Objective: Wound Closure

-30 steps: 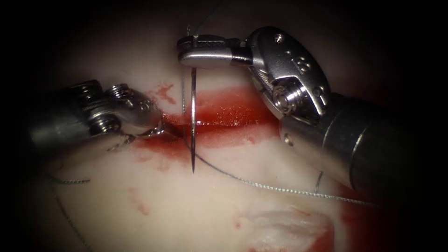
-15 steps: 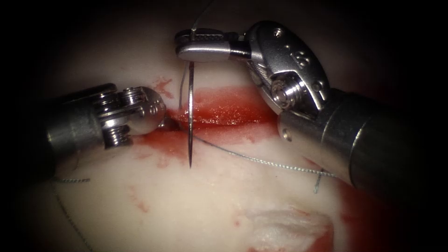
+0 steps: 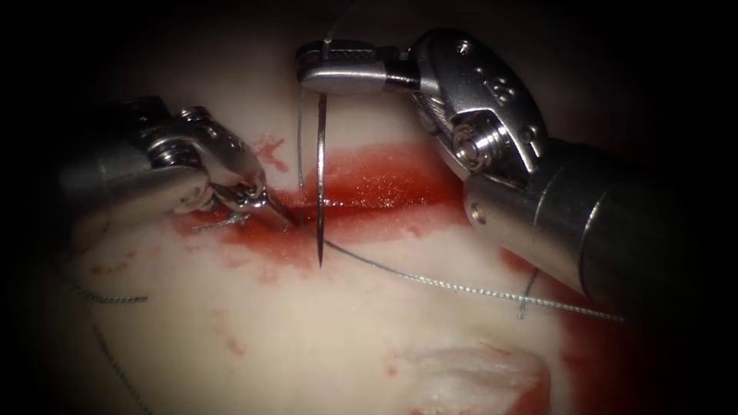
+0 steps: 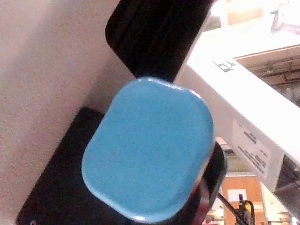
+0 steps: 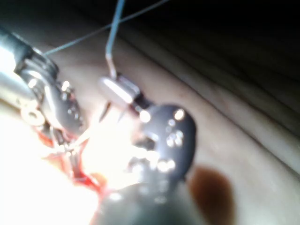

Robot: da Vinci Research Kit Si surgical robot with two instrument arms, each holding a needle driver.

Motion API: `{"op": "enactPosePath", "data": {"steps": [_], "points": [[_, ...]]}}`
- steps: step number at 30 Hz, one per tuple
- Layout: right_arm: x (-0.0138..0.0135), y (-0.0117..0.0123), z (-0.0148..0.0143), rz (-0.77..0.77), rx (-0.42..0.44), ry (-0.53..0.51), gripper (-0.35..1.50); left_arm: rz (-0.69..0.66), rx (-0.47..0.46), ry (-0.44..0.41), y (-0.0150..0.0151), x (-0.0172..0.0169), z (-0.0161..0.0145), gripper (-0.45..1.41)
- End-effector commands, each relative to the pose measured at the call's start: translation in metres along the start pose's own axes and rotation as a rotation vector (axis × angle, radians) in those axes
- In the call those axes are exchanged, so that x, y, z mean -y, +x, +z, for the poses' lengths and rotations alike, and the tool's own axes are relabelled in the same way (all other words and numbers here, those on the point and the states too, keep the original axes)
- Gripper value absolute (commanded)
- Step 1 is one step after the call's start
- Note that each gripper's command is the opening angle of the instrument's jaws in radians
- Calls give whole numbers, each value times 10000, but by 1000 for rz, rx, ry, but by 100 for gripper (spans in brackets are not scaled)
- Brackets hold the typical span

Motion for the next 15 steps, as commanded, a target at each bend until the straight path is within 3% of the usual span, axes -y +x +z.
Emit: {"op": "enactPosePath", "data": {"steps": [1, 9, 15], "points": [[-13, 4, 7, -11, -2, 1, -35, 18, -1, -3, -11, 1, -4, -45], [-15, 6, 8, -26, -3, 0, -35, 187, -99, -130, -16, -11, 1, -45], [-15, 6, 6, -25, -10, 11, -35, 103, -262, 25, -35, -23, -2, -45]]}}
